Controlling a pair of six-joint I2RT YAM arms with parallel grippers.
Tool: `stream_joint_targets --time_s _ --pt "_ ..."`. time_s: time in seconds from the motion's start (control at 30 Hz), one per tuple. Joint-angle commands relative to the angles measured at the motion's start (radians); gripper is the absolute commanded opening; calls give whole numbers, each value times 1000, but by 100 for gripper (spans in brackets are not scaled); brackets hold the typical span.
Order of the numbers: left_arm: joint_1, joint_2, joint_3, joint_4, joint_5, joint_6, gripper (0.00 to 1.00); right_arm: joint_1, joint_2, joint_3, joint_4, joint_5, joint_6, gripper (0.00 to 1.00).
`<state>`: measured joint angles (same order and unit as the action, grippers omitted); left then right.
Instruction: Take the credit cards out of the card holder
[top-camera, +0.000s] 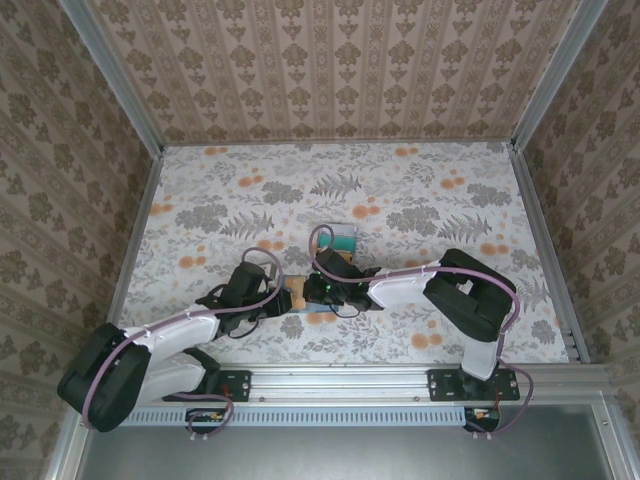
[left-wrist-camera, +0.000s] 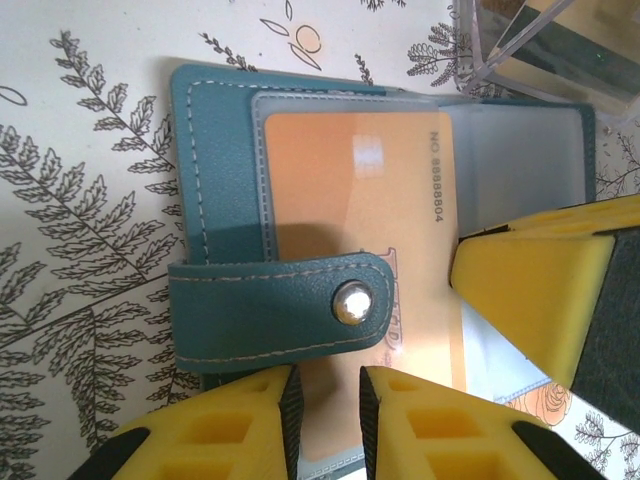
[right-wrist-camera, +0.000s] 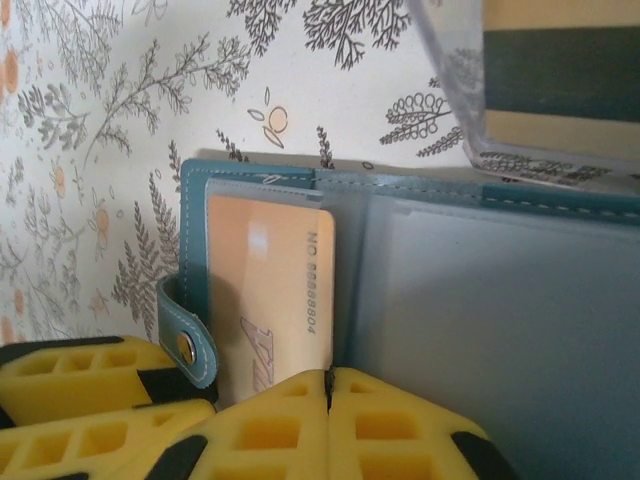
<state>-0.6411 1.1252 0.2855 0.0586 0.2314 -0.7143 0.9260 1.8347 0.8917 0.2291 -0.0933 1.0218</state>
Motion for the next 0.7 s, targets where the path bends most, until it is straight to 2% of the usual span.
stream_joint_targets --time_s 0.0,0.27,0.6,0.67 --pt "-8 13 -6 -8 -1 -14 25 -2 19 0 26 -23 5 0" --pt "-4 -8 1 -74 -54 -30 20 -26 -54 -78 35 7 5 0" --pt "3 -12 -5 -75 -46 -31 18 -45 -95 -121 56 -6 -11 0" --pt "3 -8 -2 -73 -46 -30 16 -44 -85 -116 69 -16 -11 8"
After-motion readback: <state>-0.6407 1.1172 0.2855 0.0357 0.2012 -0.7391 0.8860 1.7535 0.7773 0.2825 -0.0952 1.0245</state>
